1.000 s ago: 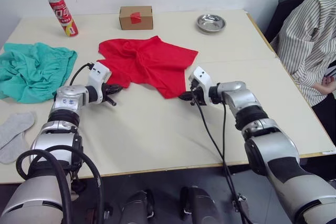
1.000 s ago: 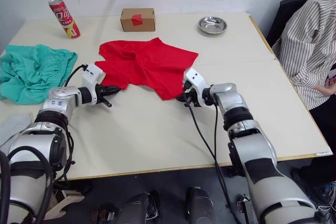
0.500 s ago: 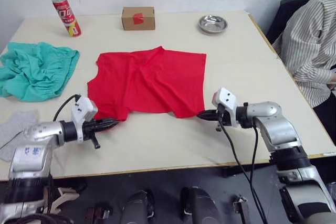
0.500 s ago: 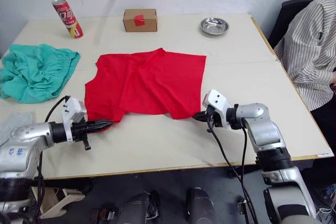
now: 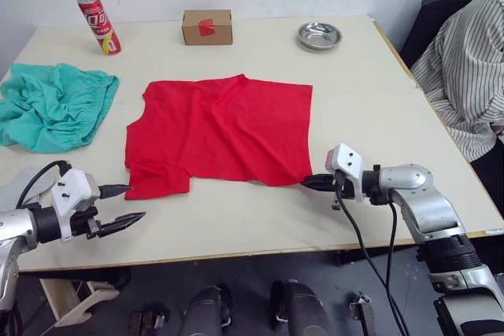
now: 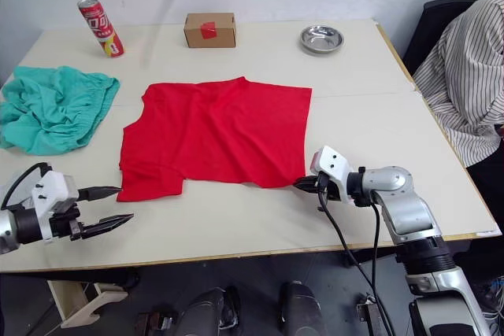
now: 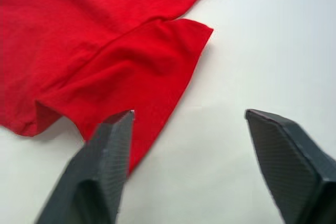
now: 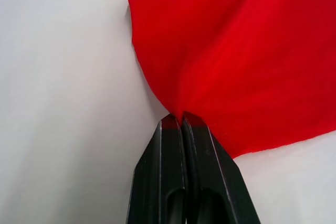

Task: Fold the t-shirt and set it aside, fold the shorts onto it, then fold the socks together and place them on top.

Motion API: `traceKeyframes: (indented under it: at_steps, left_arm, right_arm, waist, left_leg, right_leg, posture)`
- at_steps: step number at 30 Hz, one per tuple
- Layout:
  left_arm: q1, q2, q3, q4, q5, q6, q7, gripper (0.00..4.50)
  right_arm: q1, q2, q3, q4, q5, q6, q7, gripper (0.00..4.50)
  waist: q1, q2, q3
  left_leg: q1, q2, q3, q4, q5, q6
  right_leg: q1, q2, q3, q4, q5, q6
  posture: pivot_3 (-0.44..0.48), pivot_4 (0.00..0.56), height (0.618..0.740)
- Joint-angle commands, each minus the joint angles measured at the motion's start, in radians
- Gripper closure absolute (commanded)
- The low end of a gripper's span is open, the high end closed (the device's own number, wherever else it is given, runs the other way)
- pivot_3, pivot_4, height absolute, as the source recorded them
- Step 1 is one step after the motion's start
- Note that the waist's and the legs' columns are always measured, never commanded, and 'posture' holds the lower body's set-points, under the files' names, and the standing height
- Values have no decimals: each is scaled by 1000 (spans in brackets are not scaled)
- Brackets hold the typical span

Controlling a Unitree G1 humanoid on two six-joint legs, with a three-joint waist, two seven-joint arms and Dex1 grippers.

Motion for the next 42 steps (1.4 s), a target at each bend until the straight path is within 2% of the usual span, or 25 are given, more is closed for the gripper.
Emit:
traceKeyframes:
  at_steps: [1,8,14,17,21,26,29,30,33,35,39,42]
  left_arm:
    - [-52,11,-48,103,67,-180,-3,15]
    - [-295,-28,-252,462,234,-466,52,15]
    - [-511,-65,-392,736,355,-551,111,15]
    - [-544,-60,-431,813,364,-559,93,619]
    - [-564,-60,-470,870,358,-538,72,1857]
    - [-546,-65,-435,817,272,-556,32,3450]
    - [-498,-59,-383,739,169,-540,-33,4329]
    - [-470,-47,-372,709,150,-530,-49,4460]
    - [-379,-8,-338,603,102,-470,-80,4460]
    - [-300,17,-300,480,38,-369,-90,4460]
    - [-113,63,-184,222,-87,-144,-70,4460]
    - [9,70,-89,87,-130,-38,-32,4460]
  right_arm:
    - [-2,2,1,-12,20,-20,0,4500]
    - [-36,23,16,16,21,-22,-1,4500]
    - [-53,28,13,11,32,-4,-3,4500]
    - [-54,31,5,-4,50,20,-13,4500]
    - [-54,29,6,-19,64,36,-24,4500]
    - [-45,23,0,-37,77,48,-35,4500]
    - [-34,15,-3,-34,80,40,-34,4500]
    - [-31,16,-10,-30,88,35,-32,4500]
    - [-21,9,-30,-26,107,12,-20,4500]
    - [0,-18,-39,-40,111,-18,10,4500]
    - [50,-81,-66,-90,141,-27,53,4500]
    - [89,-121,-90,-127,160,-15,62,4500]
  waist:
    - [2,0,0]
    - [12,0,0]
    - [32,2,-1]
    - [34,5,-3]
    - [31,13,-8]
    - [22,18,-11]
    - [20,18,-11]
    - [19,17,-10]
    - [12,16,-10]
    - [9,16,-10]
    - [5,13,-8]
    - [4,11,-7]
  left_leg:
    - [0,0,0,0,0,0]
    - [0,-1,0,0,0,1]
    - [1,-2,-2,4,2,4]
    - [6,-4,-2,3,1,5]
    - [13,-4,-1,-1,-1,9]
    - [14,-4,-1,-2,-1,9]
    - [13,-4,0,-2,0,10]
    - [13,-4,0,-2,0,11]
    - [12,-3,1,-2,1,10]
    - [12,-3,2,-2,1,10]
    - [11,-3,2,-3,-1,10]
    - [11,-3,2,-3,-2,9]
  right_leg:
    - [0,0,0,0,0,0]
    - [0,0,-1,0,0,0]
    - [3,-2,-5,4,0,0]
    - [7,-4,-5,4,0,1]
    - [12,-4,-4,4,0,0]
    - [12,-3,-3,5,0,0]
    - [11,-3,-3,5,0,0]
    - [11,-3,-3,4,0,0]
    - [10,-4,-4,4,-1,0]
    - [10,-4,-5,3,-1,1]
    - [10,-4,-4,0,-3,3]
    - [10,-5,-4,-1,-3,3]
  posture:
    - [0,150,740]
    - [0,150,740]
    - [0,150,740]
    - [0,150,740]
    - [0,150,740]
    - [0,150,740]
    - [0,150,740]
    - [0,150,740]
    - [0,150,740]
    - [0,150,740]
    - [0,150,740]
    - [0,150,740]
